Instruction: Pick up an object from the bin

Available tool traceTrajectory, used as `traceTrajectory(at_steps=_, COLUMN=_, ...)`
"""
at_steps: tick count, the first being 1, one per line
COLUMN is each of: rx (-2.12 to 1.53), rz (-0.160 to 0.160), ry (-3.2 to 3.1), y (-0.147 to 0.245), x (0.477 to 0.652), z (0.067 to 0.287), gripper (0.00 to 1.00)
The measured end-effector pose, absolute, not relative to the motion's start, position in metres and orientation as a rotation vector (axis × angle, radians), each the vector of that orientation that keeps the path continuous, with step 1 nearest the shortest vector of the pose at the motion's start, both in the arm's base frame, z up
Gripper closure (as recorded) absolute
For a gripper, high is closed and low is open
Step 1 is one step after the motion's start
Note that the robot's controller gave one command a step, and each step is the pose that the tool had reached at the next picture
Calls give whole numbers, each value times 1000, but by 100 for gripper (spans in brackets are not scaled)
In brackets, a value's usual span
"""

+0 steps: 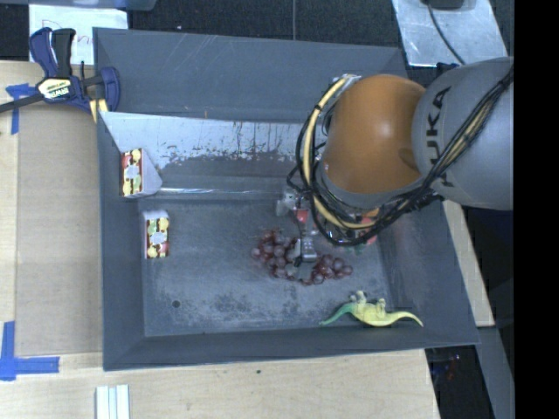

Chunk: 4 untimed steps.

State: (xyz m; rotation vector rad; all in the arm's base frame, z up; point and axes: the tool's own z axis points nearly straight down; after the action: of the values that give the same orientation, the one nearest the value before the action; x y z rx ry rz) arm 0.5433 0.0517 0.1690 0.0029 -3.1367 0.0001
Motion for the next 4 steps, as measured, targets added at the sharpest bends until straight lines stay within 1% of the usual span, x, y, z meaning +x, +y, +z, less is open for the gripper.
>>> traceTrajectory(at_steps=1, rx=1, rz=-1, ry=-3144, y=52, x=545, z=174, gripper=0)
traceTrajectory(at_steps=2, rx=158, rz=0, ry=-3142, y=61, x=563, z=131, gripper=0)
traceTrajectory(at_steps=3, rx=78, rz=0, ry=-3144, y=63, x=543, z=140, gripper=0)
traceTrajectory(at_steps=4, rx=446, rz=1, ry=-3117, y=22, x=597, z=112, gripper=100)
